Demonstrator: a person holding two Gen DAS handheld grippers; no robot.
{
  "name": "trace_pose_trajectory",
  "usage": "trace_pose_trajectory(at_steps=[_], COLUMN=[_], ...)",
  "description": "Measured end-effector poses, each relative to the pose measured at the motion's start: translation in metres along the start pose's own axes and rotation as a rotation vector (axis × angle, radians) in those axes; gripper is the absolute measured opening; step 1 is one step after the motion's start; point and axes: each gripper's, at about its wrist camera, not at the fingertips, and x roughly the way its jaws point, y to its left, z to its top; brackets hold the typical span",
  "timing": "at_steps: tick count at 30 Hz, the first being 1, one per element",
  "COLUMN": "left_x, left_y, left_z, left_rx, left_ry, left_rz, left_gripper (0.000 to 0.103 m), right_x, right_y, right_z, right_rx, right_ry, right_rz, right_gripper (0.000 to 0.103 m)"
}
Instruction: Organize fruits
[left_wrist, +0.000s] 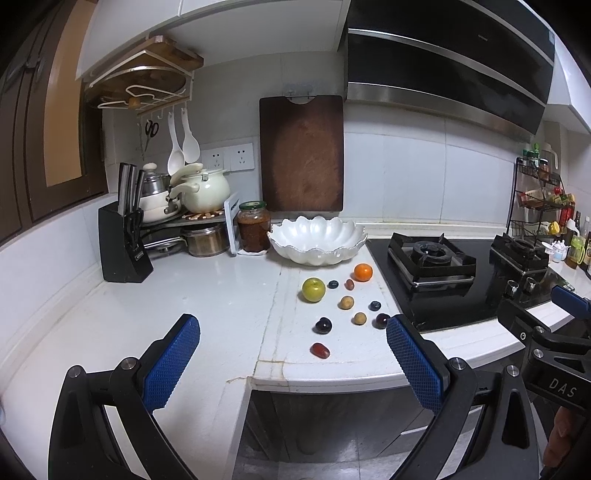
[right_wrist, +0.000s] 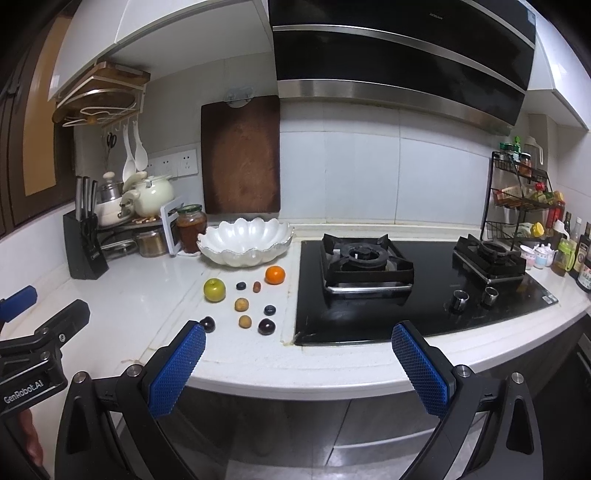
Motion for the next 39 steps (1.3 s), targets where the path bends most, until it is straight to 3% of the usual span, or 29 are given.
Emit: trace_pose_trajectory(at_steps=[39], left_x=[-0.0001], left_y=[-0.0066], left_z=[0.0053], left_rx=[0.0], left_ry=[-0.011], left_rz=[-0.009], left_gripper=[0.103], right_x=[0.0011], right_y=[-0.0007], right_z=[0.0022], right_rx=[-0.003], right_ry=[-0.012], right_rz=[-0.006], right_gripper=[0.102])
